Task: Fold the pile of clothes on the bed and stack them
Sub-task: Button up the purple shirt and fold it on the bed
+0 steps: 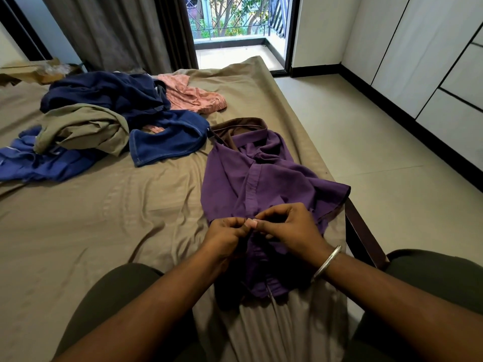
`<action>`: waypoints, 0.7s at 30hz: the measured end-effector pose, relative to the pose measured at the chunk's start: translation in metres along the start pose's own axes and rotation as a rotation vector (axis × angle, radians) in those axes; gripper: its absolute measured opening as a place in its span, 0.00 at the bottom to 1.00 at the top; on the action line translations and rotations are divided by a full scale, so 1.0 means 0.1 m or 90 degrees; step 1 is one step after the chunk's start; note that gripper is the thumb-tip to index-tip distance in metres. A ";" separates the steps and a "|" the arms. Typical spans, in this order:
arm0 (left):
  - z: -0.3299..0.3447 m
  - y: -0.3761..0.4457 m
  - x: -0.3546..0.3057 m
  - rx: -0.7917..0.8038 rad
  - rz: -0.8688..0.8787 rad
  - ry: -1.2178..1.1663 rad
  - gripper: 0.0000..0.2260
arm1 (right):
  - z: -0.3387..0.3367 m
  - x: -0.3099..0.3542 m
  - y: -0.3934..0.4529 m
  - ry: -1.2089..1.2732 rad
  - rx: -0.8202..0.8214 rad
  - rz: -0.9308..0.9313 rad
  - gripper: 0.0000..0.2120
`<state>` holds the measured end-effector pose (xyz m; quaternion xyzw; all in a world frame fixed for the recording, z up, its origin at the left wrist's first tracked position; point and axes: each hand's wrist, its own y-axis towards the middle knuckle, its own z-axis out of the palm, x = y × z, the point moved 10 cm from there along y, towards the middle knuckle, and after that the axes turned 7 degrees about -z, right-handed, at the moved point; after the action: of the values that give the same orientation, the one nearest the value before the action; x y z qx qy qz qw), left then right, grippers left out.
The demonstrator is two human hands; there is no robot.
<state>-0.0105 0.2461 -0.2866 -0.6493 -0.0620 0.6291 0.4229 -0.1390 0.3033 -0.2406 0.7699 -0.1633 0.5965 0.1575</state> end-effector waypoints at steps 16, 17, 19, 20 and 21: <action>0.24 -0.30 0.44 0.153 -0.217 0.326 0.12 | -0.20 0.40 0.06 -0.386 -0.029 -0.189 0.10; 0.25 -0.30 0.43 0.153 -0.203 0.355 0.12 | -0.16 0.40 0.06 -0.388 0.000 -0.188 0.11; 0.20 -0.24 0.33 0.105 -0.147 0.407 0.11 | -0.11 0.29 0.07 -0.432 0.036 -0.148 0.13; 0.14 -0.20 0.25 0.060 -0.108 0.427 0.10 | -0.09 0.21 0.07 -0.462 0.043 -0.121 0.15; 0.07 -0.16 0.14 0.005 -0.053 0.452 0.12 | -0.09 0.14 0.08 -0.485 0.045 -0.097 0.16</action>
<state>-0.0062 0.2684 -0.2864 -0.8224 0.0646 0.3469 0.4462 -0.1474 0.2994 -0.2247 0.9511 -0.1315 0.2600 0.1028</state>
